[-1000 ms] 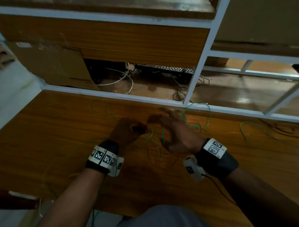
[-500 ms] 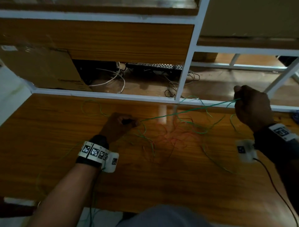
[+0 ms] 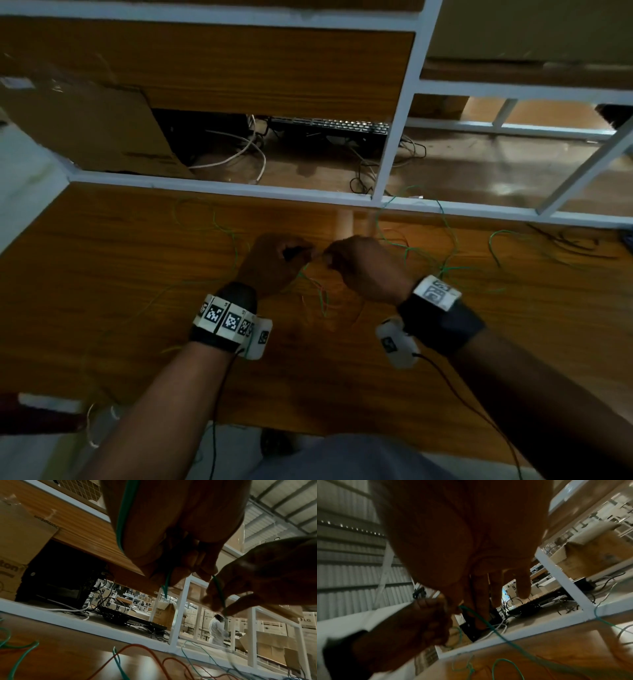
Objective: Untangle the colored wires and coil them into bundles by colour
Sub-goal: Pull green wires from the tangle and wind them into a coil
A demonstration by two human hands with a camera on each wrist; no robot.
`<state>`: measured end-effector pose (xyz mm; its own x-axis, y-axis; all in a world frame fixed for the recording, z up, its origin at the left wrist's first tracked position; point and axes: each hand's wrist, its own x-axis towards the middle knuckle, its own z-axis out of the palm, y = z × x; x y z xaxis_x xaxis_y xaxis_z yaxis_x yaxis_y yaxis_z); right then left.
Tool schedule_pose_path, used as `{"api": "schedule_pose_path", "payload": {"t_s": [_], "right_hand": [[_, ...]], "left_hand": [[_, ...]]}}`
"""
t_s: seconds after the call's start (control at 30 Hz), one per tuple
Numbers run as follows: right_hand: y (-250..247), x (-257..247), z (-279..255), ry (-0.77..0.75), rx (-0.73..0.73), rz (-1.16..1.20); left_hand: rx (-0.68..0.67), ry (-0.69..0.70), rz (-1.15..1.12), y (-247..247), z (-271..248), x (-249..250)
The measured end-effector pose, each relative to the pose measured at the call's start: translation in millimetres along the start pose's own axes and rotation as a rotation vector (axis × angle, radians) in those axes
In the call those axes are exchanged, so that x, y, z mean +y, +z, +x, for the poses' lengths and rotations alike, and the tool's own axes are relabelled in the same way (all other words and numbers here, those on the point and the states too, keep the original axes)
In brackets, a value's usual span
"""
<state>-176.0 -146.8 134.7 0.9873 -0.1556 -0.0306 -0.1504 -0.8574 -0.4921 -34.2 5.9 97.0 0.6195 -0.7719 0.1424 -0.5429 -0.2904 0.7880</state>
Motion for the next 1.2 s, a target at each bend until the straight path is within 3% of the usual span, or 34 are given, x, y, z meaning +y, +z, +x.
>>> {"api": "schedule_pose_path", "payload": {"t_s": [0.23,0.43,0.53,0.63,0.7,0.77,0.87,1.0,1.13,1.2], "right_hand": [[-44,15,8,-0.108,0.175,-0.149],[-110,64,-13,0.022,0.373,-0.241],[-94,71,-13,0.113,0.232,-0.301],[-64,67,-6,0.168,0.222,-0.437],[-46,44,-2,0.049,0.225,-0.453],[-26,15,4,-0.058,0.119,-0.46],[2,-4,14,-0.095,0.048,-0.423],[-21,32,15,-0.071,0.254,-0.277],[-63,74,13,0.035,0.426,-0.385],[-74,92,15,0.132,0.426,-0.386]], "left_hand": [[-0.017,-0.018,0.071,-24,-9,-2],[0.049,-0.154,0.034,-53,-24,-41],[0.052,-0.148,-0.025,-50,-29,-42],[0.01,-0.121,0.031,-40,-25,-31],[-0.041,-0.112,0.037,-28,-22,-24],[-0.067,-0.099,0.031,-17,-20,-15],[-0.051,-0.106,-0.01,-13,-18,-4],[0.011,-0.144,-0.163,-25,-28,-4],[0.0,-0.185,-0.237,-29,-37,-9],[-0.016,-0.223,-0.283,-27,-38,-9]]}}
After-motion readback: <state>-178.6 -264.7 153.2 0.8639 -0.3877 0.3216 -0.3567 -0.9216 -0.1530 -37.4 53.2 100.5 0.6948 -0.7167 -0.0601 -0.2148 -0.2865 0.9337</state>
